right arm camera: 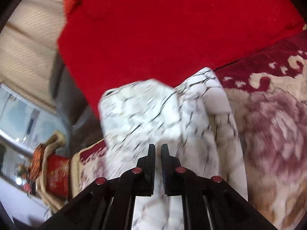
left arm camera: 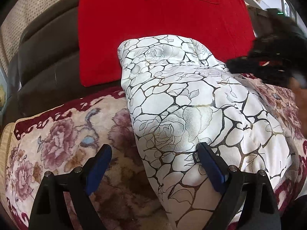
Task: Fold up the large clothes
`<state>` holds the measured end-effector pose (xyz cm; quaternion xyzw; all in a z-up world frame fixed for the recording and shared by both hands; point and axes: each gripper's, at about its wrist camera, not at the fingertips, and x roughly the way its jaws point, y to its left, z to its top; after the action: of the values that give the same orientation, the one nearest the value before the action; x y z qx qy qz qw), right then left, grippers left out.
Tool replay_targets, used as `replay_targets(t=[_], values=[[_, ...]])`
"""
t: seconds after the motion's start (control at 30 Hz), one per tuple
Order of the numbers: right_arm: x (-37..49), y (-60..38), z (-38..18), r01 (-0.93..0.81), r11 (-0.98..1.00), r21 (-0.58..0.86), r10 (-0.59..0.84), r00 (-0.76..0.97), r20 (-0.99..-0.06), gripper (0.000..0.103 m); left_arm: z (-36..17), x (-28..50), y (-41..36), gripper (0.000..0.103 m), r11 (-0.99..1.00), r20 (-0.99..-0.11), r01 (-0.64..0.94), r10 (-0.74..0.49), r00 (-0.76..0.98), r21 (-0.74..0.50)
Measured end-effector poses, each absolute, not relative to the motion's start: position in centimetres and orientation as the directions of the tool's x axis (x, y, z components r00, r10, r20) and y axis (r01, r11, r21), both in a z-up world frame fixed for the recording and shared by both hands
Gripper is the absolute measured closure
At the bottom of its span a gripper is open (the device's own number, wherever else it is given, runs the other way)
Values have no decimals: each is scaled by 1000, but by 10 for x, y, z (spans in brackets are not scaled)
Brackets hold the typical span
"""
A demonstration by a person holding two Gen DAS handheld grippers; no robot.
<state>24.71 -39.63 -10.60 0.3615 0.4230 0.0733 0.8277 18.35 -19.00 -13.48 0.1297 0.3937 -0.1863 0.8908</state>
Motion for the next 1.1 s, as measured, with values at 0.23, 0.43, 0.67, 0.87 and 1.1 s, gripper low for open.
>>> replay_targets(t=[0.23, 0.43, 0.67, 0.87, 1.1], values=[[199, -363, -109, 132, 797, 589, 411, 596, -690, 94, -133, 182, -190, 11, 899, -751, 429, -223, 622, 88], [206, -366, -137, 160, 811, 562, 382, 583, -717, 100, -132, 184, -188, 11, 898, -753, 431, -227, 617, 82], [211, -355, -147, 139, 789, 598, 404, 617, -676, 100, -114, 182, -181, 11, 905, -696, 414, -237, 678, 96], [207, -360, -149, 121, 768, 629, 433, 625, -649, 100, -106, 196, -162, 11, 950, -642, 308, -213, 736, 38], [206, -363, -154, 125, 780, 613, 420, 621, -662, 100, -142, 218, -180, 11, 940, -755, 330, -160, 636, 80]])
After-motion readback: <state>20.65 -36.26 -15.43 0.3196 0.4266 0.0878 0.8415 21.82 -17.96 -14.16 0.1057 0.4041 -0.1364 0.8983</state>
